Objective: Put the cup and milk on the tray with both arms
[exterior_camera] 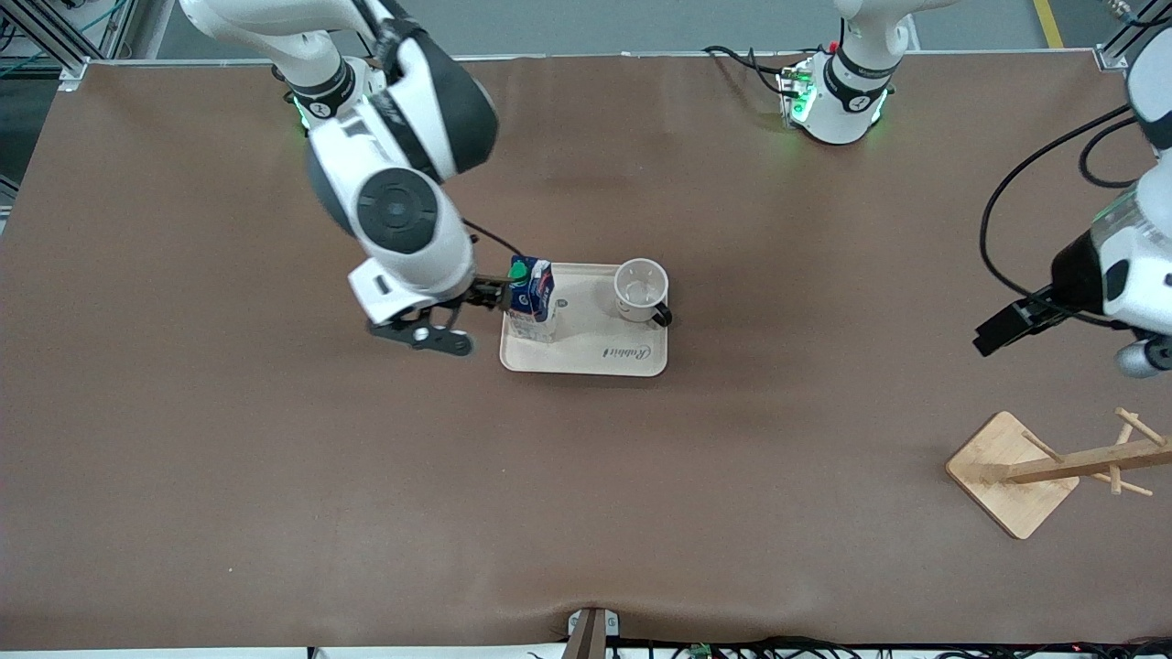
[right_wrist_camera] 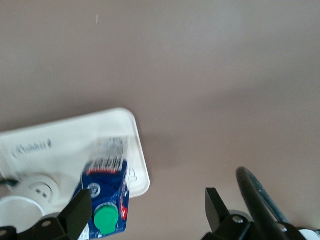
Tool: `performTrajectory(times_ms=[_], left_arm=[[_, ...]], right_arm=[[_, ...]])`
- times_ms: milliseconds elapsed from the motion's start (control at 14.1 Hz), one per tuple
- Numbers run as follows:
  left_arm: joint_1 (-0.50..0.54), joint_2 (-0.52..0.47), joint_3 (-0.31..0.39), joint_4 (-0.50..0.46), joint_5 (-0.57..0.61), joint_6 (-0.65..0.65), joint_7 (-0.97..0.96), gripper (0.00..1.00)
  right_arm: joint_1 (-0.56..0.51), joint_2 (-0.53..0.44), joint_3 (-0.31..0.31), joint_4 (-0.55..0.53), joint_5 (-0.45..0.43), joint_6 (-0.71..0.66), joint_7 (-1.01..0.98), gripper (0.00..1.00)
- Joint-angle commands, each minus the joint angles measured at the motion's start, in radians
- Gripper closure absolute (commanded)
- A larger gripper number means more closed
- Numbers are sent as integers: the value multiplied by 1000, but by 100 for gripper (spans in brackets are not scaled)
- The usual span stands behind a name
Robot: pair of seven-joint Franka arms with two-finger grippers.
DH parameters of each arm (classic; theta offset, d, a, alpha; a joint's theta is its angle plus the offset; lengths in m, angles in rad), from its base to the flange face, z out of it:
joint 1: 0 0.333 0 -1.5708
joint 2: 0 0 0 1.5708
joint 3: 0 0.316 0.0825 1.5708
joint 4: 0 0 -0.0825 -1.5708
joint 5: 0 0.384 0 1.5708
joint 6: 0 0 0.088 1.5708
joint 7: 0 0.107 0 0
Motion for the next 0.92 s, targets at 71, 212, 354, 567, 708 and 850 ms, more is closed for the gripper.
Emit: performTrajectory(times_ms=[71,212,354,567,708,850], left_arm=[[59,-70,-11,-7,1,-85,135,0],[70,-107,-7,-10,-14,-101,211,0],[3,-144,71,-16,-14,-163,253,0],[-194,-207,260,-57,-16,-213,307,0],[-200,-245,302,-106,-84,-211,331,0],[-205,-253,334,-117,-115,-210,359,0]], right_arm=[[-100,-71,14,92,5,-41,-4,0],[-161,-133,22,92,33,-44,-8,0],[-203,-202,16,78,45,-120,-97,0],[-277,-296,13,3,36,-175,-246,0],[-349,-359,11,-74,33,-164,-457,0],[-401,-411,13,-134,34,-164,-542,0]])
